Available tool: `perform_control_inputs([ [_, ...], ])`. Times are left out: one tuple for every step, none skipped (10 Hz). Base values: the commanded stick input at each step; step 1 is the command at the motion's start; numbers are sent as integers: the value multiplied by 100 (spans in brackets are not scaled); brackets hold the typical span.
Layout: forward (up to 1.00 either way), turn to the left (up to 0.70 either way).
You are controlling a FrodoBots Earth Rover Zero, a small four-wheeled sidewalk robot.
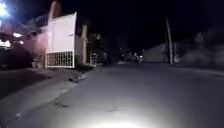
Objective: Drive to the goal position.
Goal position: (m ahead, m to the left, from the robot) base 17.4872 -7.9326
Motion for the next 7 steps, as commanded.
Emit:
perform_control_inputs([
  [100,-27],
  [100,-40],
  [100,-40],
  [100,-40],
  [100,-40],
  [100,-40],
  [100,-31],
])
